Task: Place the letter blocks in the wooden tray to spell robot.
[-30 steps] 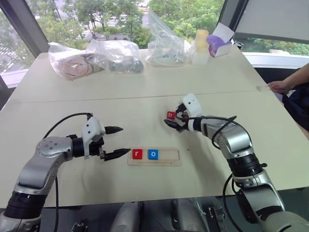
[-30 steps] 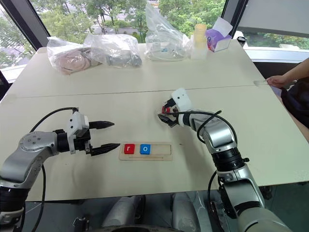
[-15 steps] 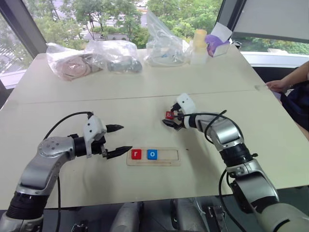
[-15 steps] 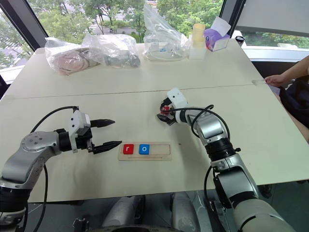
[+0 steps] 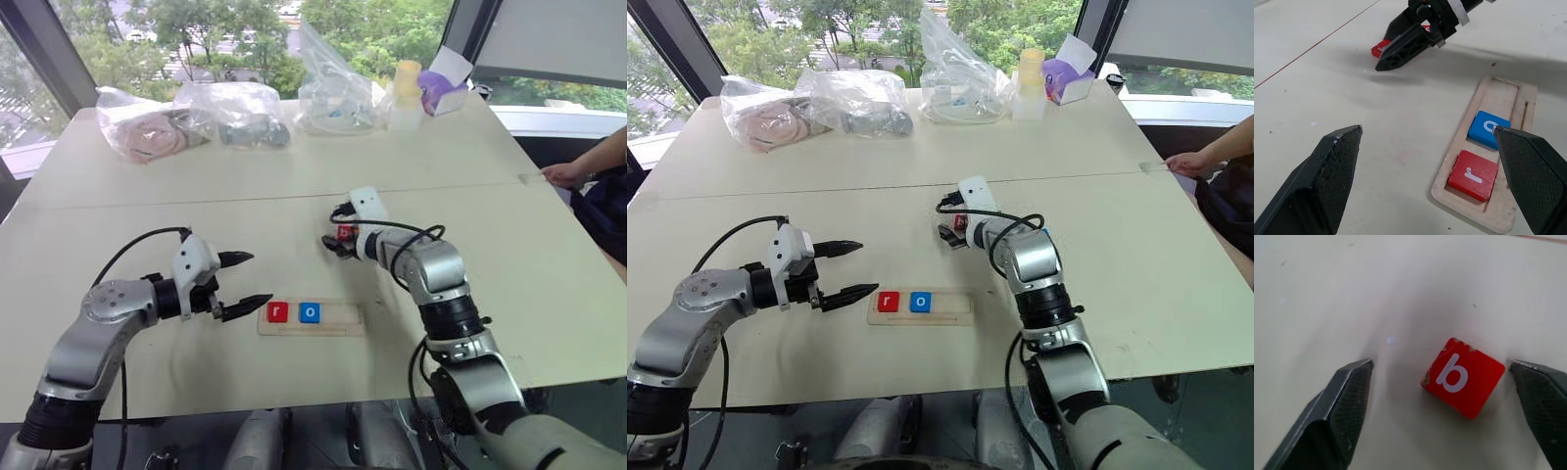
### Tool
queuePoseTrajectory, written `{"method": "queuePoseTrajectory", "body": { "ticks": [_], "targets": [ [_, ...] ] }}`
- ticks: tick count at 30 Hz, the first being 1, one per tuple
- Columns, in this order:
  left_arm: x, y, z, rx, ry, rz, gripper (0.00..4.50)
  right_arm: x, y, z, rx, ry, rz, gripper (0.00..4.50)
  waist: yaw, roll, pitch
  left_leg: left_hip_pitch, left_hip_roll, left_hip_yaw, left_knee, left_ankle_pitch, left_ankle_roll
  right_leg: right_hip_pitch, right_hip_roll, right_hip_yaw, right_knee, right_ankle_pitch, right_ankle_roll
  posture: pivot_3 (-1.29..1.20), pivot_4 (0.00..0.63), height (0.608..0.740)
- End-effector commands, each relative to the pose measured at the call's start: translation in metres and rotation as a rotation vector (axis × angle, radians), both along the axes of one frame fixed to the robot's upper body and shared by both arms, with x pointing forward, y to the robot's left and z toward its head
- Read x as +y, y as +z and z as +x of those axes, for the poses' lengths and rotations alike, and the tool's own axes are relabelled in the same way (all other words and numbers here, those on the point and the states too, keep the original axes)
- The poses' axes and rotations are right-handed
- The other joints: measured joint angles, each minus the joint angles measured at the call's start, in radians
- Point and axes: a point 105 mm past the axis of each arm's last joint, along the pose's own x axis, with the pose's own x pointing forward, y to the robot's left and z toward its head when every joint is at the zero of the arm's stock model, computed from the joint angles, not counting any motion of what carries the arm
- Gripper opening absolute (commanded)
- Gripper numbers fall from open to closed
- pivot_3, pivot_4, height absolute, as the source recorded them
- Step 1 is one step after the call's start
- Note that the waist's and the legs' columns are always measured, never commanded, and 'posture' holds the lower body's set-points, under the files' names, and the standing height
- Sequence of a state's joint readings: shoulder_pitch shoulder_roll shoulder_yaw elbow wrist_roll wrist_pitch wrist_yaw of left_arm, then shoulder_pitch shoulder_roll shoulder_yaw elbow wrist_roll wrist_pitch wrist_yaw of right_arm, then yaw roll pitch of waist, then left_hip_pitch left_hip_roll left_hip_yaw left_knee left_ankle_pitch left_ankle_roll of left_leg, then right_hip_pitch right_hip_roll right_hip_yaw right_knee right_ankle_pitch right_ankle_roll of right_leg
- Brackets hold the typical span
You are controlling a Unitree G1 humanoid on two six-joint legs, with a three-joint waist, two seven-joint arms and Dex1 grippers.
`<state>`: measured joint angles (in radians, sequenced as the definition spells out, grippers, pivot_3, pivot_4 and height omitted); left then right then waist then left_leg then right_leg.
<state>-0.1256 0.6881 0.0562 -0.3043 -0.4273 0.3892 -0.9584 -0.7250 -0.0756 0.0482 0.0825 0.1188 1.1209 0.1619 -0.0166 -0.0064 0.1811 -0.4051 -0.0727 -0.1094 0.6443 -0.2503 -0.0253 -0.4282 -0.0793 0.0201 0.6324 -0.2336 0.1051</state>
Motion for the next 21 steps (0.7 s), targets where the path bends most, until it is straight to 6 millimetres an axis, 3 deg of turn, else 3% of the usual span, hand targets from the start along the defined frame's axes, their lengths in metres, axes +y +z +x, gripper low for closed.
{"method": "queuePoseTrajectory", "body": {
  "ticks": [1, 9, 20, 21],
  "targets": [
    [-0.004, 0.008, -0.004, -0.028, -0.014, -0.008, 4.47, 0.000, 0.015, -0.001, -0.025, -0.080, -0.015, 4.50, 0.000, 0.000, 0.000, 0.000, 0.000, 0.000, 0.000, 0.000, 0.000, 0.000, 0.000, 0.000, 0.000, 0.000, 0.000, 0.00, 0.150, 0.740],
    [-0.006, 0.008, -0.001, -0.034, -0.005, -0.013, 4.47, 0.015, 0.010, -0.006, 0.035, -0.173, -0.021, 4.50, -0.004, 0.000, 0.000, 0.000, 0.000, 0.000, -0.001, 0.000, 0.000, -0.001, 0.000, 0.000, 0.000, 0.000, 0.000, 0.00, 0.150, 0.740],
    [-0.006, 0.010, 0.004, -0.046, 0.030, -0.024, 4.47, 0.023, 0.003, 0.011, 0.118, -0.258, 0.046, 4.50, -0.006, 0.000, 0.000, 0.001, 0.000, 0.000, -0.001, 0.001, -0.001, 0.000, 0.001, 0.000, 0.001, 0.001, -0.001, 0.00, 0.150, 0.740],
    [-0.006, 0.010, 0.004, -0.047, 0.033, -0.024, 4.49, 0.023, 0.002, 0.011, 0.125, -0.258, 0.047, 4.25, -0.007, 0.000, 0.000, 0.001, 0.000, 0.000, -0.001, 0.001, -0.001, 0.000, 0.001, 0.000, 0.001, 0.001, -0.001, 0.00, 0.150, 0.740]
  ]
}}
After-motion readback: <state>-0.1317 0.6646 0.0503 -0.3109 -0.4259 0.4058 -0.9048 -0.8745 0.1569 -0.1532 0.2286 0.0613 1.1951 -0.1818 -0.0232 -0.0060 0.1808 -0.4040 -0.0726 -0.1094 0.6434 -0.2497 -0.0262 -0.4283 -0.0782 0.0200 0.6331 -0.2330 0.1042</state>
